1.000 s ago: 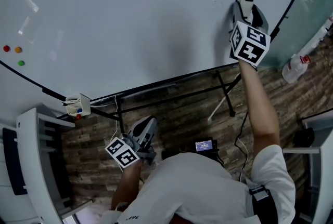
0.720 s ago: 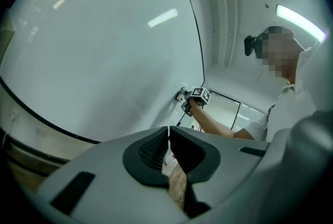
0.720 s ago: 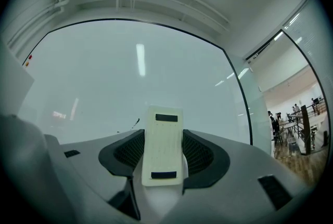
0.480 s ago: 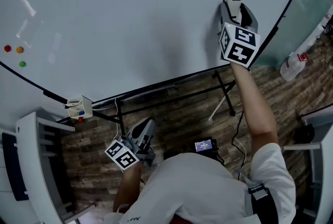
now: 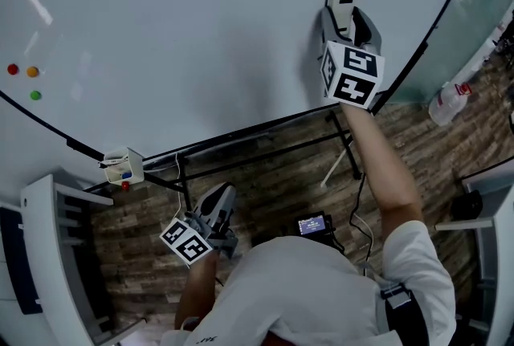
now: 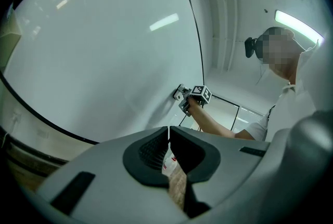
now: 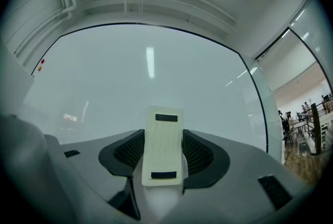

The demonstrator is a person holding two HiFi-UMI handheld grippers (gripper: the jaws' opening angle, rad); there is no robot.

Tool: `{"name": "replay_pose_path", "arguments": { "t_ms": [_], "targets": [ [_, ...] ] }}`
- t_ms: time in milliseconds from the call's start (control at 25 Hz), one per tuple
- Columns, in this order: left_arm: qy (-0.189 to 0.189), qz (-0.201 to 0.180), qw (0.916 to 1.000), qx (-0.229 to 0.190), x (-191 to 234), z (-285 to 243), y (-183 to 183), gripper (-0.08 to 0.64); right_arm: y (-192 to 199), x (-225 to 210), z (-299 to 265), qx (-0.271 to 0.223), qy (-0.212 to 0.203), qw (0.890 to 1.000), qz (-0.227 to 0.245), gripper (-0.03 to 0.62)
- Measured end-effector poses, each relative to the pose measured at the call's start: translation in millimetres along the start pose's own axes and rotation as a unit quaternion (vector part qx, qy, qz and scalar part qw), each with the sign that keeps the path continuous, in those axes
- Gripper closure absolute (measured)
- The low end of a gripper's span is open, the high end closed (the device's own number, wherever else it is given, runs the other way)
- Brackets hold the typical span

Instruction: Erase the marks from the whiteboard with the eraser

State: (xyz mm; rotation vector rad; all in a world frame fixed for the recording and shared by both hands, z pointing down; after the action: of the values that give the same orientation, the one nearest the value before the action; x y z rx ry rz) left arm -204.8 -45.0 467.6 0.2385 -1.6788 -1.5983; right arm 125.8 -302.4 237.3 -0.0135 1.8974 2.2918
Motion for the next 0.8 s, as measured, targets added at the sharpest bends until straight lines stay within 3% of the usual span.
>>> {"name": "replay_pose_path", "arguments": {
  "t_ms": [800],
  "targets": [
    [-0.011,-0.001,0.9999,-0.012,18,44,-9,0.552,16,89,16,0.000,-0.038,0.999,0.018,0.347]
  ]
}}
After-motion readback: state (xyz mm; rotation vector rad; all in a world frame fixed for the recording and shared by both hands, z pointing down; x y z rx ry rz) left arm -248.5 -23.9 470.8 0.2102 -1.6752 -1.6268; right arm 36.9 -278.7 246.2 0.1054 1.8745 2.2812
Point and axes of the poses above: the fingertips, and each gripper's own axes: z backward along the fingers, x to its left, y out of its underside, the point moved 10 cm from there along z, backward along the fingers, and after that the axes turned 13 degrees about -z, right-handed, at the moved point
